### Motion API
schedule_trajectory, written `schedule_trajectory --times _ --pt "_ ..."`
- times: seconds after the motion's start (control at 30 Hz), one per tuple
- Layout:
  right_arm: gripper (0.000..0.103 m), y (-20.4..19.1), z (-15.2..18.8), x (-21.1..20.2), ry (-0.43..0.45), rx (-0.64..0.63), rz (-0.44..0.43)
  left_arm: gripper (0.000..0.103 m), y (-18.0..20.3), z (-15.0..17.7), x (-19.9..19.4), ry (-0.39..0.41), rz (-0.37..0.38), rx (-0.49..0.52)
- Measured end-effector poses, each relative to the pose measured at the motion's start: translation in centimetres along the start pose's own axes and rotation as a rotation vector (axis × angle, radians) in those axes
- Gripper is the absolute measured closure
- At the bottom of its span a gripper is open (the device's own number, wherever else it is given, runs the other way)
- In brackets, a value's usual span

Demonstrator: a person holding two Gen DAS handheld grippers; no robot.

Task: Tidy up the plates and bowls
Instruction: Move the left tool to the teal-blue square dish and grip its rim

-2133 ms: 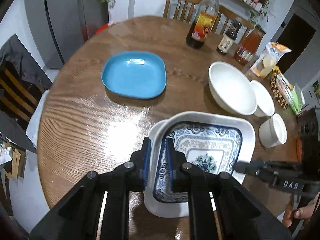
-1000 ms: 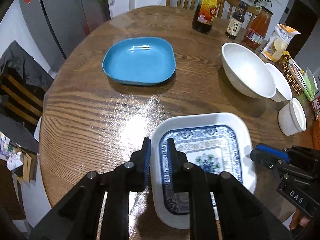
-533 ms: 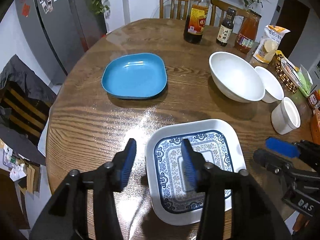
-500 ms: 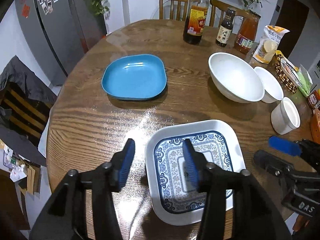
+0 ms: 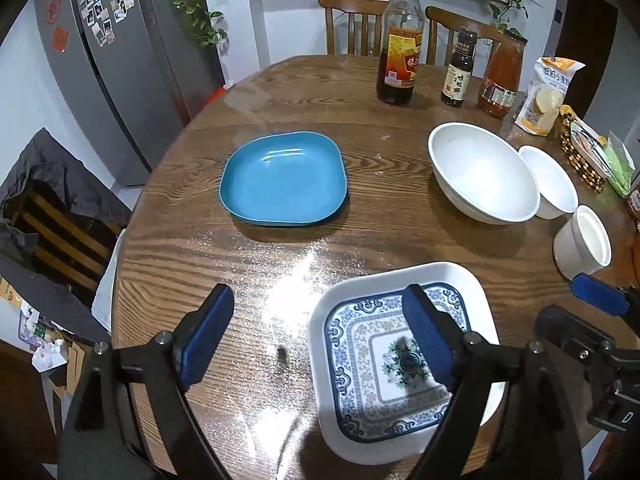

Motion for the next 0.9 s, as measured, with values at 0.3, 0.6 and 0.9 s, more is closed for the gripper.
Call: schedule_trajectory --times 0.3,0.6,0.9 --pt "0.030 -0.1 -0.6 1.0 -0.012 0.027 -0.003 0.012 -1.4 -1.8 1.2 0.012 -0.014 -0.018" --pt "0.030 -0.9 -1.0 2.2 -0.037 0.009 -0.001 0.013 -7.2 -6.0 5.0 0.041 -0.133 -0.160" --pt "0.030 -1.2 -1.4 3.3 -0.058 -0.015 0.003 0.034 -9.1 -6.0 11.3 -0.114 -0.092 -0.278"
Point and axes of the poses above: each gripper's, at about its wrist camera, not at the fingertips, and x roughly the way its jaws point, y to its right, z to its underside, the point moved 9 cm from there along x, roughly the way its jaws point, and after that the axes turned 7 degrees about -x, right-handed, at the moved point
